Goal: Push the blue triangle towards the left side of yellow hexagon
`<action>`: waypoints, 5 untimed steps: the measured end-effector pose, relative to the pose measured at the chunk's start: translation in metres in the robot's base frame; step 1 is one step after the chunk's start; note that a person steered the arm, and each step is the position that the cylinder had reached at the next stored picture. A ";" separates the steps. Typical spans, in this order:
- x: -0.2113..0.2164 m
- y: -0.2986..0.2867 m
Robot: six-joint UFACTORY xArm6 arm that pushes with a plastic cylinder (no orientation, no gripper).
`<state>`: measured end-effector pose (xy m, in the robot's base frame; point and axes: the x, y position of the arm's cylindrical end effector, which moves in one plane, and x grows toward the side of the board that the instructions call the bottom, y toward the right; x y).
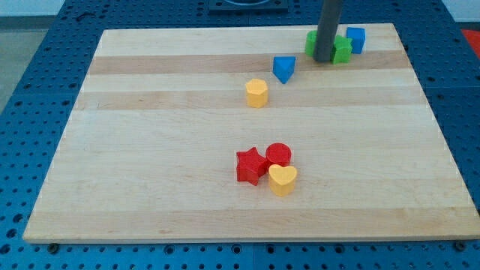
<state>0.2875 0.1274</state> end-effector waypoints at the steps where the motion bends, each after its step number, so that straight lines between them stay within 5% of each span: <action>1: 0.008 -0.011; 5: 0.023 -0.054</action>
<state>0.3108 0.0733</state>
